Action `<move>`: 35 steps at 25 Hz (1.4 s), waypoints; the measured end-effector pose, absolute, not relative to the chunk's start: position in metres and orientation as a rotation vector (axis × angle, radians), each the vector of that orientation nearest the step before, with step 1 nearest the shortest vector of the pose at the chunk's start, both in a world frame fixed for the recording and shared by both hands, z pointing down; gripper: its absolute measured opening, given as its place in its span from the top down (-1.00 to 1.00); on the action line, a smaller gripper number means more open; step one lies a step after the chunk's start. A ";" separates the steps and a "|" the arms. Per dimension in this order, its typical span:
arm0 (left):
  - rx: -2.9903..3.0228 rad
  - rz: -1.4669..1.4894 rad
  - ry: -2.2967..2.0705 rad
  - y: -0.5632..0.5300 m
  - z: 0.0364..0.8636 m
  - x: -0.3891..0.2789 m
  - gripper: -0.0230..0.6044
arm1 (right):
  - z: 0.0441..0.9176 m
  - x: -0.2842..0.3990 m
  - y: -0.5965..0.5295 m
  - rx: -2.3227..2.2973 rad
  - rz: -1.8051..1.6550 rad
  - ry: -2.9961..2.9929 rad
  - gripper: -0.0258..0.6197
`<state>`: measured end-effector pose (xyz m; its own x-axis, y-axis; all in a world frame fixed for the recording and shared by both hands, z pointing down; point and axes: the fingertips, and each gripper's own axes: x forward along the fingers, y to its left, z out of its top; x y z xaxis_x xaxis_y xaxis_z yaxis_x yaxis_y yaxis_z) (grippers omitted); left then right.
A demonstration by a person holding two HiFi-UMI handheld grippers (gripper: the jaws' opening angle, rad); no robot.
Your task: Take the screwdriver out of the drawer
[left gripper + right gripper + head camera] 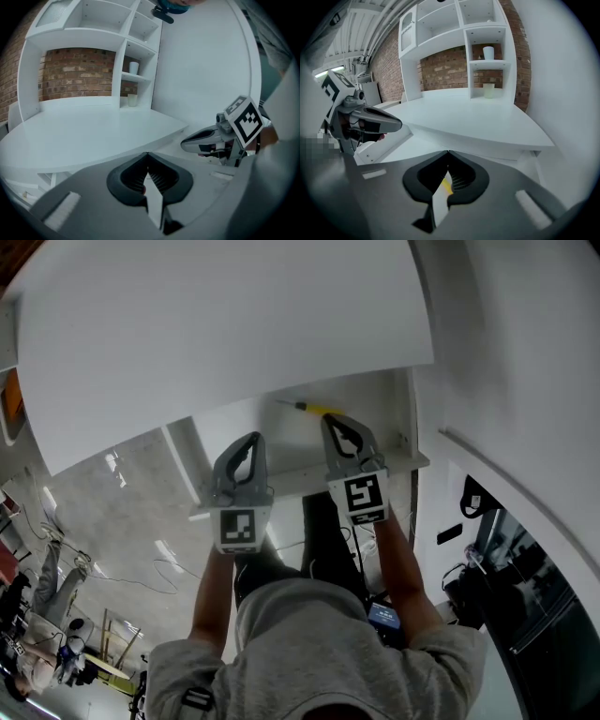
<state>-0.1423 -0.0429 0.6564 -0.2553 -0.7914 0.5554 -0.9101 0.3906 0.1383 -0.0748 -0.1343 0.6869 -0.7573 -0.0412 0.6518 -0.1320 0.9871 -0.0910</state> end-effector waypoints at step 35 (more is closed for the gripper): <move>1.349 0.249 -2.090 -0.023 0.695 -0.132 0.89 | 0.805 -0.068 -0.109 -0.293 -0.144 -2.004 0.37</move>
